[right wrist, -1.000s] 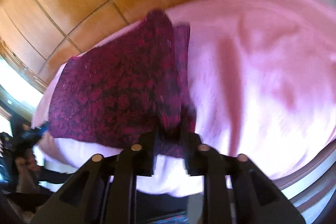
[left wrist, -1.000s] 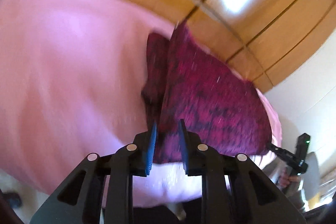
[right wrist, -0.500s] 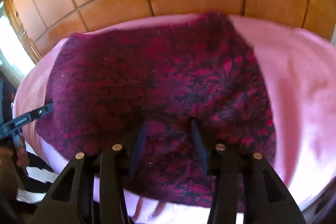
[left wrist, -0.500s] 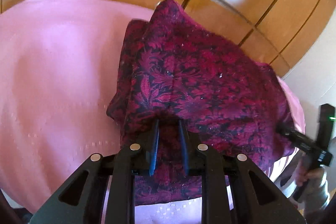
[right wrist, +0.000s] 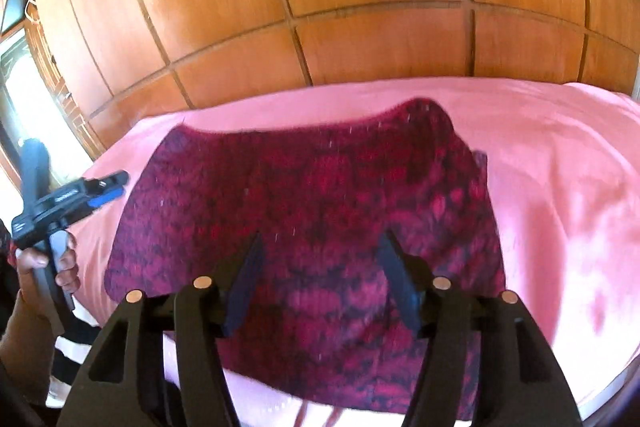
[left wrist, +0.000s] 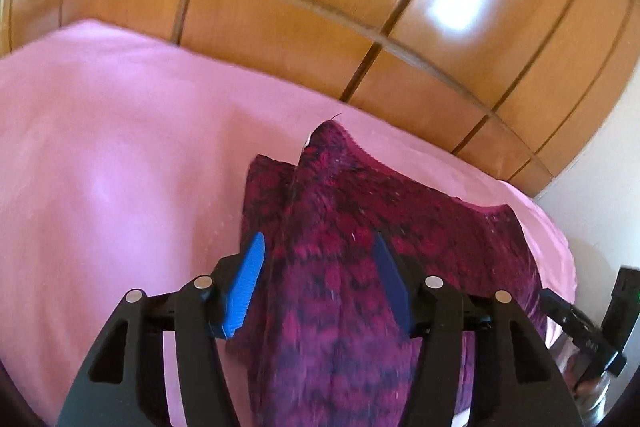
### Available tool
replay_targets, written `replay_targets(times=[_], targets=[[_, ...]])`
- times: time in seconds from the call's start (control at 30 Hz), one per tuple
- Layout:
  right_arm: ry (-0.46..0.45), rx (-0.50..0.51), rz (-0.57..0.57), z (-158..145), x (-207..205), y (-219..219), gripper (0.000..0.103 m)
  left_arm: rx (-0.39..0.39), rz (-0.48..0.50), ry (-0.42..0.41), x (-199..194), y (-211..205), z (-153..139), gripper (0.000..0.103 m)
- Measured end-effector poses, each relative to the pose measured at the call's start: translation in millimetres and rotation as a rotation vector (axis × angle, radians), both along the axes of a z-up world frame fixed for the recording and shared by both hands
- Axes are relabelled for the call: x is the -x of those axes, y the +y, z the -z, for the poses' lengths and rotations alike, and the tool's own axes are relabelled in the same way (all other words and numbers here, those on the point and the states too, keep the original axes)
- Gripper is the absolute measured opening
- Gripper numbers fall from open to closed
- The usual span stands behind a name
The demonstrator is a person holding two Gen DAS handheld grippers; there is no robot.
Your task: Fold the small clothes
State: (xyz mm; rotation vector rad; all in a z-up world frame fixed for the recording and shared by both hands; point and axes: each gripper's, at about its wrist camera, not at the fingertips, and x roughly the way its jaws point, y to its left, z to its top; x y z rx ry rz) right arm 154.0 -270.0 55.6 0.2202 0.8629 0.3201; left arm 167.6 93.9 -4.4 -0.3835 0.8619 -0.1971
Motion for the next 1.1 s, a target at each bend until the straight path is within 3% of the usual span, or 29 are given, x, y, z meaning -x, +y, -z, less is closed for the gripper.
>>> replay_targets(times=[0.1, 0.17, 0.27, 0.33, 0.4, 0.43, 0.5, 0.63, 0.7, 0.73, 0.9, 1.1], targets=[[-0.005, -0.006, 0.036, -2, -13, -3, 0.060, 0.039, -0.020, 0.043, -28, 6, 10, 0.052], [0.000, 0.001, 0.052, -2, -28, -5, 0.061, 0.053, -0.016, 0.074, -45, 5, 16, 0.033], [0.028, 0.026, 0.063, 1, -56, -7, 0.061, 0.025, -0.006, 0.082, -57, -3, 17, 0.014], [0.054, 0.041, 0.078, 7, -73, -10, 0.060, -0.007, -0.034, 0.071, -58, -4, 20, 0.012], [0.112, 0.086, 0.102, 19, -94, -16, 0.056, -0.021, -0.064, 0.088, -60, 0, 32, 0.012], [0.142, 0.099, 0.114, 29, -104, -19, 0.046, -0.015, -0.077, 0.101, -61, 3, 42, 0.012], [0.213, 0.094, 0.136, 53, -124, -28, 0.039, -0.003, -0.079, 0.105, -66, 6, 52, 0.012], [0.196, 0.064, 0.142, 68, -133, -33, 0.039, -0.029, -0.082, 0.105, -69, 4, 47, 0.018], [0.188, 0.066, 0.138, 67, -132, -33, 0.039, -0.089, -0.082, 0.064, -59, 1, 32, 0.027], [0.185, 0.059, 0.137, 66, -131, -34, 0.039, -0.143, -0.103, 0.030, -51, -2, 22, 0.037], [0.170, 0.052, 0.133, 64, -130, -37, 0.041, -0.237, -0.101, -0.107, -7, -17, -11, 0.038], [0.071, -0.015, 0.135, 32, -93, -42, 0.045, -0.200, 0.043, -0.164, 35, -54, -17, 0.038]])
